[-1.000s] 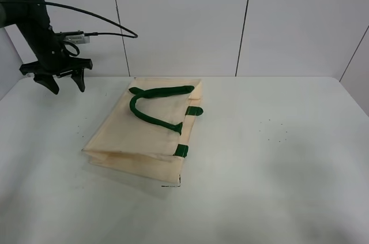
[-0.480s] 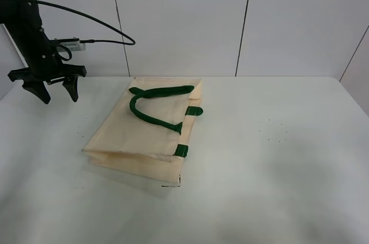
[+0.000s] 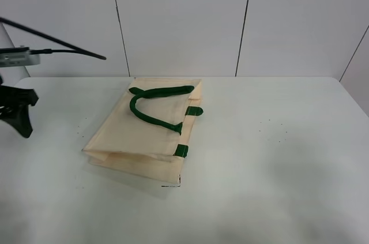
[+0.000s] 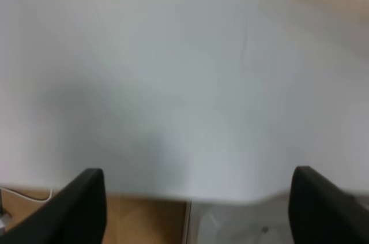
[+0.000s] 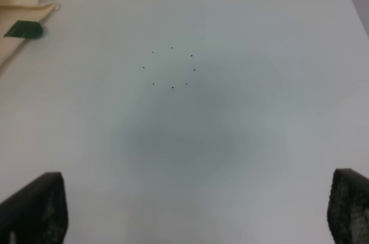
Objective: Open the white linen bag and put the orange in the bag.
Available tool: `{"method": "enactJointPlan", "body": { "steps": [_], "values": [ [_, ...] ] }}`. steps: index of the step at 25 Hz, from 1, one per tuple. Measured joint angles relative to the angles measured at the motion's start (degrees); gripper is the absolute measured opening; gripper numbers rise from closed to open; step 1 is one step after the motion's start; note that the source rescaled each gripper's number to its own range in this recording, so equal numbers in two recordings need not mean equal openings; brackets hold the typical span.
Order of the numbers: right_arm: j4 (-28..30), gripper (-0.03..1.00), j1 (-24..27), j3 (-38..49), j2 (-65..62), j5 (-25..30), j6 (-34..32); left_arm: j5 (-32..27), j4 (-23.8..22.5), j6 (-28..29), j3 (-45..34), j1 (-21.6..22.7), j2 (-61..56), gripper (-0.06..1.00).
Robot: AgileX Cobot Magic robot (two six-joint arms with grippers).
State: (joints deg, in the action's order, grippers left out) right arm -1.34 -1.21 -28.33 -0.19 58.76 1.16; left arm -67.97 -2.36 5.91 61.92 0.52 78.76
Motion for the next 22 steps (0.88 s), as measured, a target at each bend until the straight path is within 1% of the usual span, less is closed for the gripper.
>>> {"method": "enactJointPlan", "body": {
  "steps": [4, 9, 13, 16, 18, 22],
  "values": [
    [0.0, 1.0, 0.0, 0.0, 0.0, 0.0, 0.0, 0.34, 0.0, -0.85, -11.53, 0.0, -17.48, 0.91],
    [0.0, 1.0, 0.0, 0.0, 0.0, 0.0, 0.0, 4.11, 0.0, -2.42, -24.2, 0.0, -37.87, 0.91],
    [0.0, 1.0, 0.0, 0.0, 0.0, 0.0, 0.0, 6.09, 0.0, -3.23, -31.66, 0.0, -55.43, 0.91],
    [0.0, 1.0, 0.0, 0.0, 0.0, 0.0, 0.0, 6.64, 0.0, -3.29, -33.38, 0.0, -66.83, 0.91],
    [0.0, 1.0, 0.0, 0.0, 0.0, 0.0, 0.0, 6.83, 0.0, -3.34, -33.62, 0.0, -72.32, 0.91],
    [0.0, 1.0, 0.0, 0.0, 0.0, 0.0, 0.0, 6.83, 0.0, -3.34, -33.62, 0.0, -78.67, 0.91]
  ]
}}
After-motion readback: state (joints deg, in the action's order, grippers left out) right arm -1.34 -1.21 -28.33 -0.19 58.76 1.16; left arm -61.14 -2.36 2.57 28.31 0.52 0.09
